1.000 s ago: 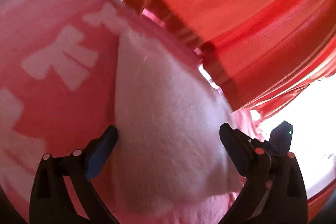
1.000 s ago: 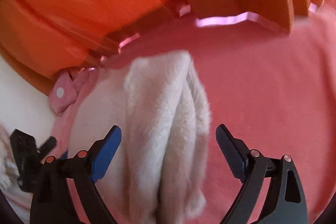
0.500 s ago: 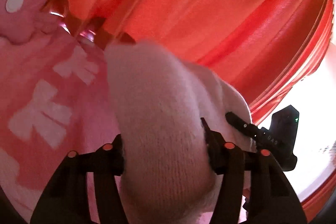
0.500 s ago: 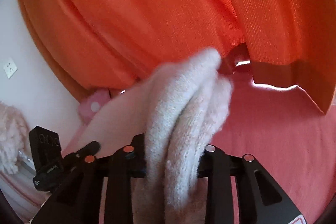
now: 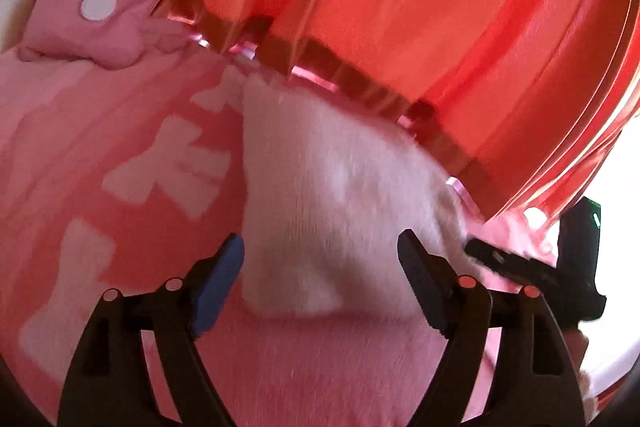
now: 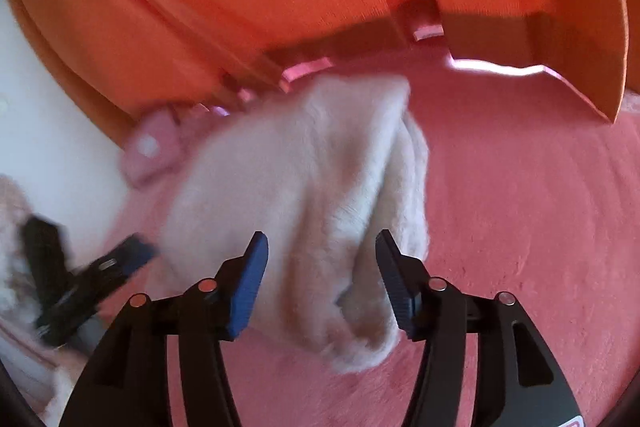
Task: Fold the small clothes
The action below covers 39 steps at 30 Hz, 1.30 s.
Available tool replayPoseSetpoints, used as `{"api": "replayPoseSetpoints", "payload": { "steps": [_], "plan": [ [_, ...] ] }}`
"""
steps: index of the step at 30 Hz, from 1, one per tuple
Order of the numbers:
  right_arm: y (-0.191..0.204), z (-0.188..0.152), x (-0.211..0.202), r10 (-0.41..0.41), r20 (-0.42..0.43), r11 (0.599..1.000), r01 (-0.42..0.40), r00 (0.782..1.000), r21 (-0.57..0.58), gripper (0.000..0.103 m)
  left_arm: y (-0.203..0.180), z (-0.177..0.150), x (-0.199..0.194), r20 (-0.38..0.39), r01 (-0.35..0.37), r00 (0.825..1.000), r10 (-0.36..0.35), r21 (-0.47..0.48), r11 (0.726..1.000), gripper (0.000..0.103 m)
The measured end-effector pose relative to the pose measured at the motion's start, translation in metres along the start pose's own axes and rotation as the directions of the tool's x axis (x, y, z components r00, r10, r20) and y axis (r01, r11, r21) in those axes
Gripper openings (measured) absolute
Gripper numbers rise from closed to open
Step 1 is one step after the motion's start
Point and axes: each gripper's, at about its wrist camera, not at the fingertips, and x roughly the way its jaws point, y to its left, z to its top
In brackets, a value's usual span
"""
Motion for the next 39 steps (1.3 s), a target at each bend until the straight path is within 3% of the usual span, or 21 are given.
{"api": "replayPoseSetpoints", "payload": {
  "steps": [2, 5, 8, 10, 11, 12, 13, 14, 16, 19, 22, 26, 29, 32, 34, 37, 39],
  "plan": [
    [-0.002, 0.01, 0.016, 0.007, -0.037, 1.0, -0.007, 0.999, 0.014, 0.014, -0.013, -0.01, 0.002, -0.015, -0.041, 0.999, 0.042, 0.072, 0.997, 0.077],
    [0.028, 0.036, -0.026, 0.069, 0.087, 0.996, -0.064, 0.994, -0.066, 0.012, -0.02, -0.021, 0.005, -0.022, -0.118, 0.992, 0.124, 0.174, 0.978, 0.077],
    [0.058, 0.047, -0.071, 0.12, 0.226, 0.982, -0.081, 0.967, -0.173, 0.012, -0.017, -0.026, 0.017, -0.034, -0.187, 0.98, 0.197, 0.201, 0.962, 0.077],
    [0.045, 0.042, -0.053, 0.033, 0.193, 0.988, -0.004, 0.981, -0.151, 0.012, -0.009, -0.028, 0.023, -0.068, -0.195, 0.976, 0.208, 0.166, 0.967, 0.077],
    [0.028, 0.033, -0.022, -0.085, 0.116, 0.987, 0.099, 0.99, -0.129, 0.012, -0.005, -0.029, 0.025, -0.085, -0.199, 0.973, 0.213, 0.143, 0.969, 0.077],
    [0.011, 0.027, 0.005, -0.136, 0.027, 0.985, 0.138, 0.99, -0.101, 0.013, -0.002, -0.029, 0.027, -0.1, -0.203, 0.971, 0.216, 0.129, 0.971, 0.077],
    [-0.005, 0.018, 0.018, -0.122, -0.019, 0.991, 0.12, 0.992, -0.056, 0.014, 0.0, -0.03, 0.028, -0.116, -0.216, 0.966, 0.23, 0.122, 0.969, 0.077],
    [-0.014, 0.012, 0.01, -0.072, 0.035, 0.997, 0.072, 0.997, -0.001, 0.016, -0.001, -0.029, 0.028, -0.119, -0.222, 0.964, 0.236, 0.125, 0.967, 0.076],
    [-0.011, 0.012, -0.018, -0.065, 0.035, 0.995, 0.063, 0.997, 0.078, 0.02, -0.007, -0.025, 0.019, -0.112, -0.231, 0.962, 0.249, 0.153, 0.961, 0.077],
    [0.009, -0.007, -0.064, -0.126, 0.097, 0.99, 0.119, 0.987, 0.074, 0.036, -0.028, -0.024, 0.004, -0.076, -0.277, 0.951, 0.299, 0.214, 0.937, 0.078],
    [0.028, -0.056, -0.096, -0.225, 0.128, 0.974, 0.223, 0.966, 0.027, 0.066, -0.058, -0.029, -0.014, -0.043, -0.308, 0.943, 0.329, 0.253, 0.917, 0.09],
    [0.028, -0.119, -0.116, -0.349, 0.184, 0.935, 0.355, 0.919, 0.002, 0.082, -0.089, -0.053, -0.032, 0.005, -0.358, 0.928, 0.373, 0.297, 0.885, 0.094],
    [0.011, -0.16, -0.122, -0.422, 0.198, 0.905, 0.424, 0.885, 0.035, 0.086, -0.086, -0.077, -0.032, 0.009, -0.395, 0.913, 0.408, 0.273, 0.877, 0.094],
    [0.005, -0.165, -0.123, -0.412, 0.168, 0.911, 0.408, 0.895, 0.06, 0.086, -0.072, -0.1, -0.03, -0.014, -0.439, 0.892, 0.451, 0.211, 0.874, 0.093],
    [0.006, -0.167, -0.127, -0.427, 0.194, 0.904, 0.424, 0.883, 0.059, 0.086, -0.066, -0.108, -0.025, -0.034, -0.473, 0.871, 0.49, 0.211, 0.856, 0.093],
    [0.004, -0.164, -0.118, -0.432, 0.173, 0.902, 0.426, 0.885, 0.071, 0.086, -0.068, -0.109, -0.024, 0.016, -0.505, 0.857, 0.516, 0.23, 0.832, 0.093],
    [0.002, -0.165, -0.114, -0.436, 0.157, 0.9, 0.429, 0.886, 0.08, 0.086, -0.068, -0.109, -0.024, 0.025, -0.502, 0.86, 0.51, 0.221, 0.836, 0.093]
  ]
}}
